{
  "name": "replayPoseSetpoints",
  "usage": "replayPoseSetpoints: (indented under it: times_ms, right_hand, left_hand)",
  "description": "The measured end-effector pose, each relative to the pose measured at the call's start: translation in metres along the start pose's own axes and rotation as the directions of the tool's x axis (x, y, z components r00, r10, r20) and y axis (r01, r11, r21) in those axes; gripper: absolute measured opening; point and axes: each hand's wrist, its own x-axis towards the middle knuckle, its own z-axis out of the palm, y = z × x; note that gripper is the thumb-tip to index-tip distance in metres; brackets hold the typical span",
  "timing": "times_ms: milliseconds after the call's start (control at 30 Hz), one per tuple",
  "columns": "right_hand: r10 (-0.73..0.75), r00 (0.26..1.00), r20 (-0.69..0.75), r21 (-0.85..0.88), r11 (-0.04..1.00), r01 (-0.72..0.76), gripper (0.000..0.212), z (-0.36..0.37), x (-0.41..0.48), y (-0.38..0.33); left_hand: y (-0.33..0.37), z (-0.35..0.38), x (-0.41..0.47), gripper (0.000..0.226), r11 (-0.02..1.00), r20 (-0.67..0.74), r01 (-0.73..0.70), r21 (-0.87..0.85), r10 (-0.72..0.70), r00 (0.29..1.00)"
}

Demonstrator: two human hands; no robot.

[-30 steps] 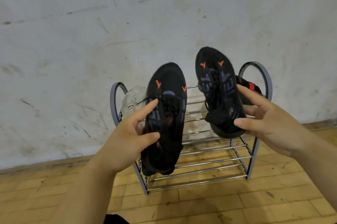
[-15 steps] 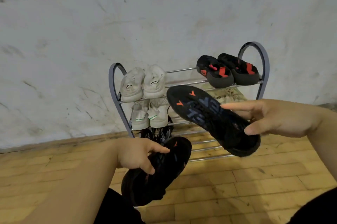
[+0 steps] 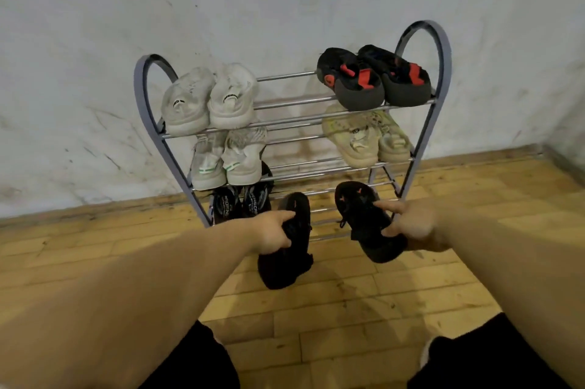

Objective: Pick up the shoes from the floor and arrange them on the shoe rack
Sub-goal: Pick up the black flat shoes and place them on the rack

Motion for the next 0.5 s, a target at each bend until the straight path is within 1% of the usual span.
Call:
replayPoseSetpoints:
  times_ms: [67,133,200,267,333,400,500]
  right_hand:
    - [-0.045,0.994,-0.099,0.071,0.996,0.053,0.085,0.002,0.019,0.018]
    - [-0.085,0.981,-0.177,0.127,0.986,0.108,0.086,0.000,0.035,0.029]
    - [-0.128,0.964,-0.231,0.132,0.978,0.162,0.086,-0.004,0.054,0.030]
    - [-0.170,0.954,-0.247,0.080,0.978,0.195,0.085,-0.008,0.076,0.026]
    - [-0.210,0.944,-0.254,0.009,0.976,0.219,0.082,-0.013,0.099,0.019]
    - [-0.236,0.936,-0.260,-0.043,0.972,0.233,0.079,-0.020,0.123,0.013]
    - [-0.250,0.935,-0.252,-0.185,0.961,0.207,0.069,-0.023,0.154,0.014]
  left_hand:
    - [0.011,0.015,0.031,0.081,0.996,-0.098,-0.060,-0.062,0.053,0.994]
    - [0.020,0.031,0.061,0.079,0.979,-0.185,-0.120,-0.162,0.089,0.979]
    - [0.026,0.047,0.090,0.074,0.954,-0.283,-0.168,-0.247,0.095,0.954]
    - [0.033,0.057,0.116,0.071,0.900,-0.354,-0.202,-0.385,0.058,0.933]
    - [0.038,0.057,0.144,0.069,0.853,-0.402,-0.258,-0.453,0.063,0.914]
    - [0.041,0.051,0.170,0.064,0.846,-0.426,-0.289,-0.447,0.083,0.901]
    - [0.036,0.050,0.202,0.061,0.873,-0.428,-0.272,-0.404,0.082,0.900]
